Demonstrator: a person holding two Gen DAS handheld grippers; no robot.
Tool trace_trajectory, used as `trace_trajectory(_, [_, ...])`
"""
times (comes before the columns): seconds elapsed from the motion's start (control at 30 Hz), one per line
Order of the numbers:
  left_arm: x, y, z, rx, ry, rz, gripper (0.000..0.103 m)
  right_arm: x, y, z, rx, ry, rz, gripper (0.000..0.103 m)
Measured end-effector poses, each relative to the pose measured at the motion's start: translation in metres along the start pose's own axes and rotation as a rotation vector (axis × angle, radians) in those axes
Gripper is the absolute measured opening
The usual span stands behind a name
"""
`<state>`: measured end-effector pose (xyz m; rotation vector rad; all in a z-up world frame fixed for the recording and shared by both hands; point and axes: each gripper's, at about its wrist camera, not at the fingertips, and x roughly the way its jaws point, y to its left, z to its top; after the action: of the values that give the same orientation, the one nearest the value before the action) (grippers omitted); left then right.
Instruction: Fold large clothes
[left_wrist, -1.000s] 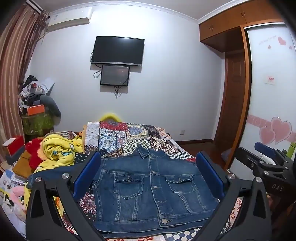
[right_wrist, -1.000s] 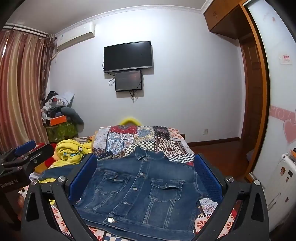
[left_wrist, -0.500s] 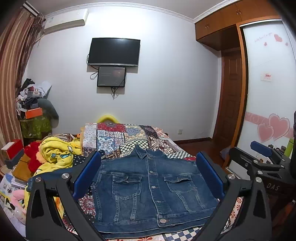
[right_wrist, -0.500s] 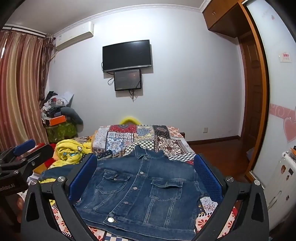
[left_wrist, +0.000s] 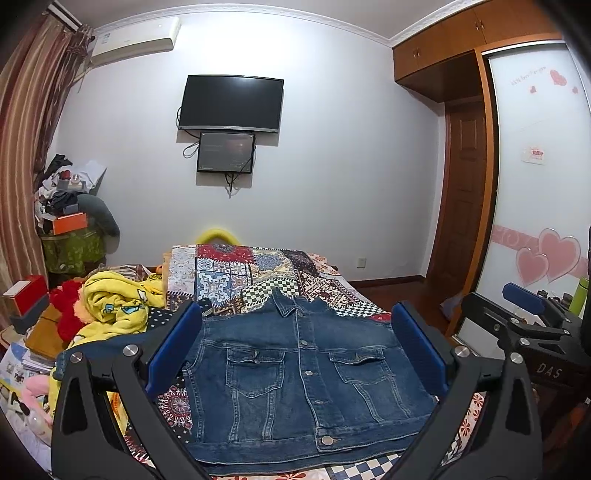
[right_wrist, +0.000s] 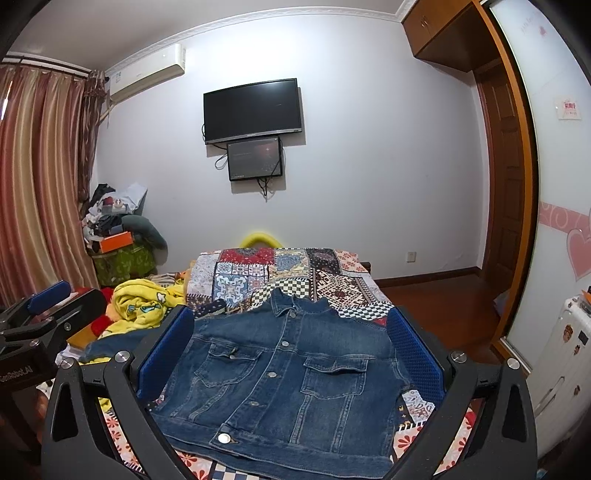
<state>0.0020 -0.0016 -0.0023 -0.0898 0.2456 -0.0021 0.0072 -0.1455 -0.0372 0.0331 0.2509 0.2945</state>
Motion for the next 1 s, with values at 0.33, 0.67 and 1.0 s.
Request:
trace_trajectory(0.33, [-0.0017, 0.0019, 0.0, 0.001, -0.004, 0.009, 0.103, -0.0005, -0.0006, 0.0, 0.0, 0.003, 0.001, 0.103])
trace_trajectory(0.67, [0.0017, 0.0032, -0.0015, -0.008, 0.007, 0.018, 0.103, 0.0018, -0.0007, -0.0009, 0.003, 0.01, 0.009, 0.103])
trace_trajectory(1.0, [0.0052, 0.0035, -0.0017, -0.01, 0.011, 0.013, 0.103, 0.0014, 0.0008, -0.0008, 0.002, 0.014, 0.01, 0.103])
